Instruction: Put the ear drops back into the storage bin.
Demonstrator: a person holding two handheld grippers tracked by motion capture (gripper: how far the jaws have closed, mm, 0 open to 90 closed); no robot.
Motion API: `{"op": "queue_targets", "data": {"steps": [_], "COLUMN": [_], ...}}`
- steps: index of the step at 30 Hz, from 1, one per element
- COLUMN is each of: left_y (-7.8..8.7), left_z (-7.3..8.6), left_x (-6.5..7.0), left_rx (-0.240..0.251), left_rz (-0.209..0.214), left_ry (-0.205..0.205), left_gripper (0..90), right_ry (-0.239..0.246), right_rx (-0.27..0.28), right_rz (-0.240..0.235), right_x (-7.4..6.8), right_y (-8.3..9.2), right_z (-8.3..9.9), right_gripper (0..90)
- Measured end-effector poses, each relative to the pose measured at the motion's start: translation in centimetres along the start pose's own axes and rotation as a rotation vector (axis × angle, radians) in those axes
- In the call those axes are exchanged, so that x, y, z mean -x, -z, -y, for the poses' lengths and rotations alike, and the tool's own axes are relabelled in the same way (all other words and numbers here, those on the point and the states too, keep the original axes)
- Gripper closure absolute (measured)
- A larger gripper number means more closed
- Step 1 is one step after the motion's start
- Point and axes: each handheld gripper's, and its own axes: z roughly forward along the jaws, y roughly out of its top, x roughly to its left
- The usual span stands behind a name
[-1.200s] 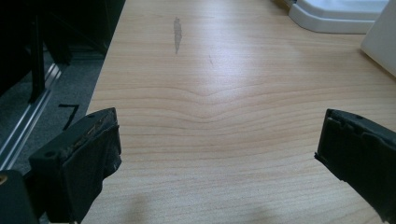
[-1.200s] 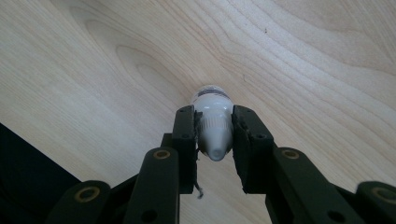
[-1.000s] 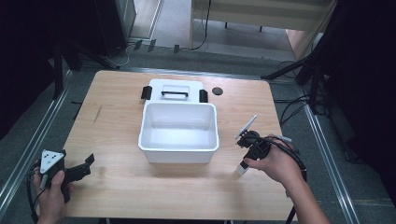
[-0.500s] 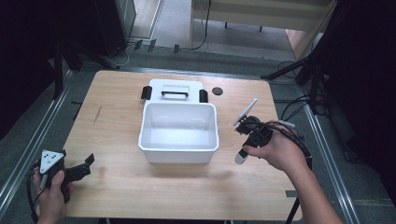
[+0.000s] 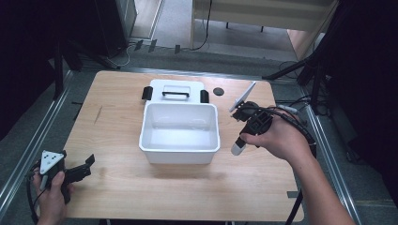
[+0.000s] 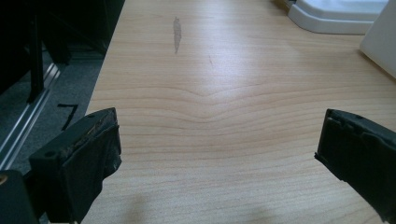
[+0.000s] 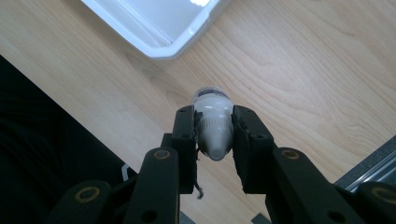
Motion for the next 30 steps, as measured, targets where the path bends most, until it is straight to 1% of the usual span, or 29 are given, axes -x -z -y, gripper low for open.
{"op": "queue_targets", "data": {"steps": [1,4,6,15,17,23,24,29,30], "left_y": [0.0,0.0,0.0,0.0,0.0,0.0,0.0,0.0,0.0], "left_z": [0.0,0.0,0.0,0.0,0.0,0.0,0.0,0.0,0.0], "left_x": [0.0,0.0,-0.1,-0.1,-0.1,-0.1,-0.1,-0.1,-0.1], "left_rx": [0.0,-0.001,0.0,0.001,0.0,0.002,0.002,0.002,0.003], "left_rz": [0.0,0.002,0.002,0.003,0.002,0.004,0.004,0.004,0.005], "left_ry": [0.0,0.001,0.003,0.007,0.007,0.008,0.007,0.007,0.007], "left_gripper": [0.1,0.1,0.1,0.1,0.1,0.1,0.1,0.1,0.1], "right_ry": [0.0,0.002,0.003,0.031,0.045,0.054,0.065,0.073,0.082], "right_rx": [0.0,0.006,0.006,0.005,0.003,-0.003,-0.004,-0.004,-0.006], "right_rz": [0.0,-0.004,-0.004,-0.008,-0.01,-0.015,-0.015,-0.023,-0.023], "right_x": [0.0,-0.4,-0.5,-1.7,-2.1,-2.7,-3.0,-3.4,-3.5], "right_y": [0.0,1.0,1.1,2.5,2.5,2.2,2.1,1.7,1.6], "right_z": [0.0,-0.6,-0.8,-2.5,-3.1,-4.1,-4.5,-5.1,-5.3], "right_gripper": [72.4,72.4,72.4,72.4,72.4,72.4,72.4,72.4,72.4]}}
